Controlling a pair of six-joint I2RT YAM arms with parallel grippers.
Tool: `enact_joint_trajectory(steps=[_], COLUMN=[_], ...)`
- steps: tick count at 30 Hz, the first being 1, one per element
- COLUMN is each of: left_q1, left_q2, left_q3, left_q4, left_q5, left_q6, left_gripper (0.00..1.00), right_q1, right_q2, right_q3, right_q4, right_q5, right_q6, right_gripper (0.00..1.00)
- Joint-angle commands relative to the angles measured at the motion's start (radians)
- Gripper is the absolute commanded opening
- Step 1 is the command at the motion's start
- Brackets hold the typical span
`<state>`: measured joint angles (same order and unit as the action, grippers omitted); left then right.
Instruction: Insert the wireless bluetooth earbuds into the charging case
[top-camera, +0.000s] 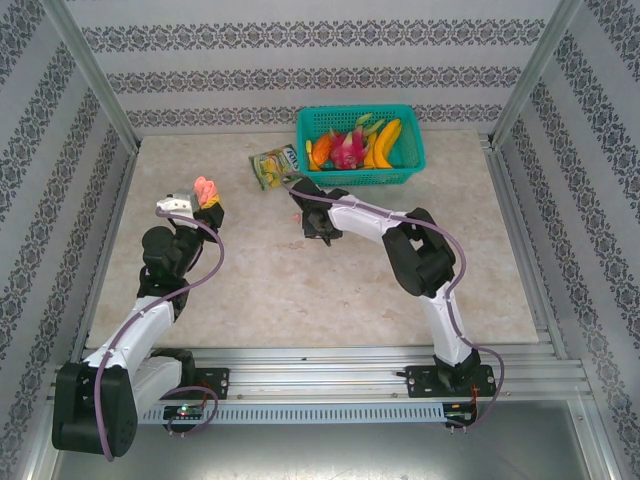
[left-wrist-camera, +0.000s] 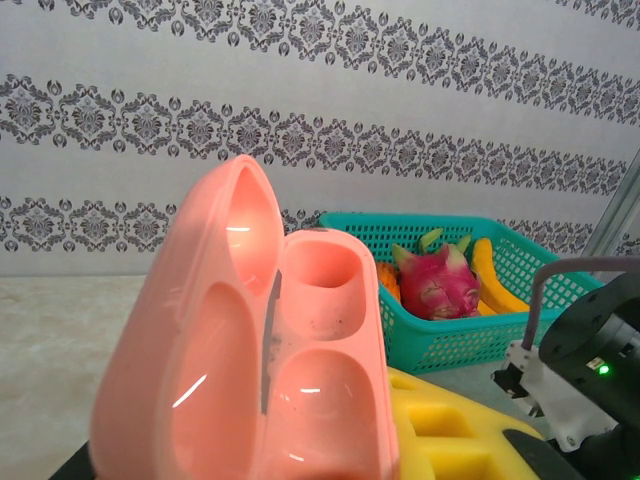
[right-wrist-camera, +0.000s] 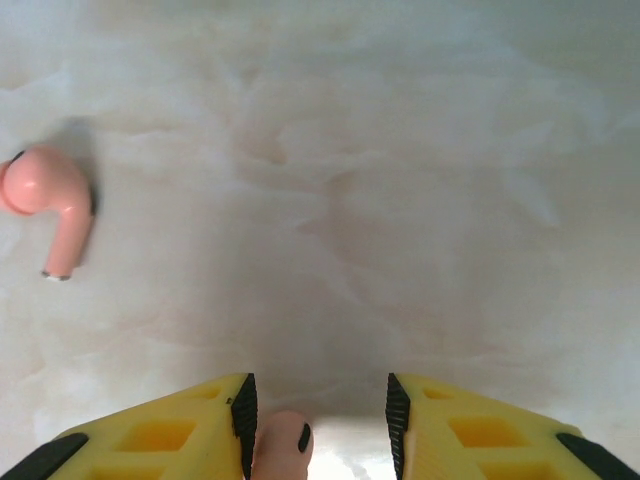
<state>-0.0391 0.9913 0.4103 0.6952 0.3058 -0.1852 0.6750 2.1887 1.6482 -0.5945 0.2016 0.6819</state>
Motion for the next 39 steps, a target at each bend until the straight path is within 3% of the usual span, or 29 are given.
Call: enact_joint_trajectory(steps=[1, 11, 23, 39], left_q1=[0.012, 0.011, 0.011, 0.011], left_q2=[-0.007, 0.003, -0.018, -0.012], left_q3=[0.015, 0.015, 0.023, 0.027], left_q4=[0.017, 0.025, -0.004, 0.001], left_q5=[0.013, 0.015, 0.011, 0.016], left_q6=[-0.010, -0.008, 0.002, 0.000], left_gripper=[0.00, 0.00, 0.00, 0.00], right_q1=[-0.021, -0.049, -0.061, -0.059], right_q2=[-0.088, -0.244, -0.140, -0.109], right_q3=[-0.062, -0.293, -0.157, -0.180], right_q4=[0.018, 0.110, 0.010, 0.001], right_q5=[0.022, -0.026, 0.021, 0.024], right_q6=[0.000, 0.043, 0.010, 0.017], right_gripper=[0.42, 0.42, 0.41, 0.40])
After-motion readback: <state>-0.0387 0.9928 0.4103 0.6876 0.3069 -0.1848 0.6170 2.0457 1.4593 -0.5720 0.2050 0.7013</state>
